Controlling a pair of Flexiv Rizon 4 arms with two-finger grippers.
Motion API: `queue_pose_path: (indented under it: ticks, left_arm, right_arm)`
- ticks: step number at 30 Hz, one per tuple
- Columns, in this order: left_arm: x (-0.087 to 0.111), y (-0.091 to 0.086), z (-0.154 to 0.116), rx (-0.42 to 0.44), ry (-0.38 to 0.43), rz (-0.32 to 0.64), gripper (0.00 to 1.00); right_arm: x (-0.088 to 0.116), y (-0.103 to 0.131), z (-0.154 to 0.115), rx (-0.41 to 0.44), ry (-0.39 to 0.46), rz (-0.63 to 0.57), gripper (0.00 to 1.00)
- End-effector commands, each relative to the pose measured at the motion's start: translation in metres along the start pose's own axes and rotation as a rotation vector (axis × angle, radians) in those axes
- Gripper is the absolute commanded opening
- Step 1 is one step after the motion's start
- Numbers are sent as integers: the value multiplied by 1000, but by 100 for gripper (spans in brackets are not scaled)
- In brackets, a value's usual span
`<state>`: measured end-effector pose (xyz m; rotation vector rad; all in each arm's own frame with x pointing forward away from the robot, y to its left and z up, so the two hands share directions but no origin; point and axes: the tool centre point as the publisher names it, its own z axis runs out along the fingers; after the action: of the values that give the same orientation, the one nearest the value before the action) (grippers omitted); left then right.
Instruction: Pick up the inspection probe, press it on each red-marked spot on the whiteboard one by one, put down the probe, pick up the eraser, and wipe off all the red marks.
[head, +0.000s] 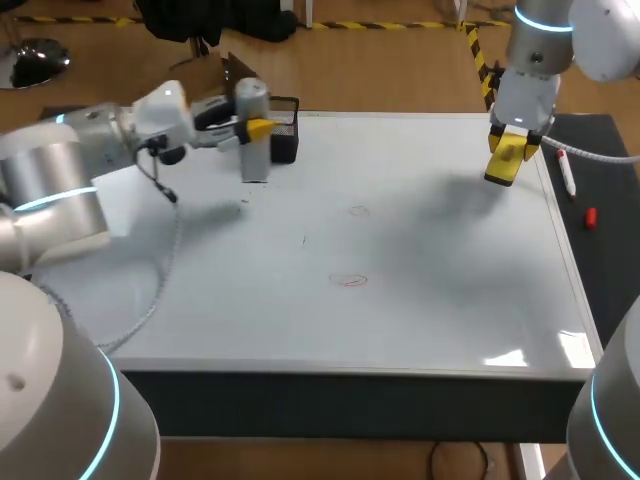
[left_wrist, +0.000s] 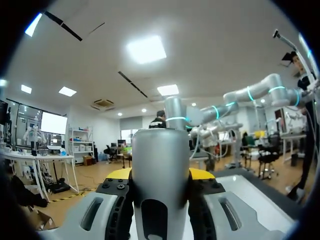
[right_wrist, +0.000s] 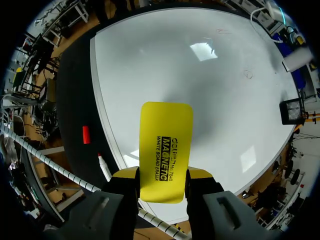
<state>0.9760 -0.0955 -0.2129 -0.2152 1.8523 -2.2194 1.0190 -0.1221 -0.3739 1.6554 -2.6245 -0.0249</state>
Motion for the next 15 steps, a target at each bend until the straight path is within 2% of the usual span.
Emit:
queue_pose_path:
  ticks: [1,6,15]
  left_arm:
    - [-2,-7,-41,-2,-82,14,0]
    - [-20,-7,-66,2,-109,27,0]
    - [-43,-9,-95,-13,-129,39,0]
  right_arm:
    - [0,-1,-1,1,3,-2,0]
    - [0,-1,-1,1,3,-2,0]
    - [0,-1,-1,1,3,-2,0]
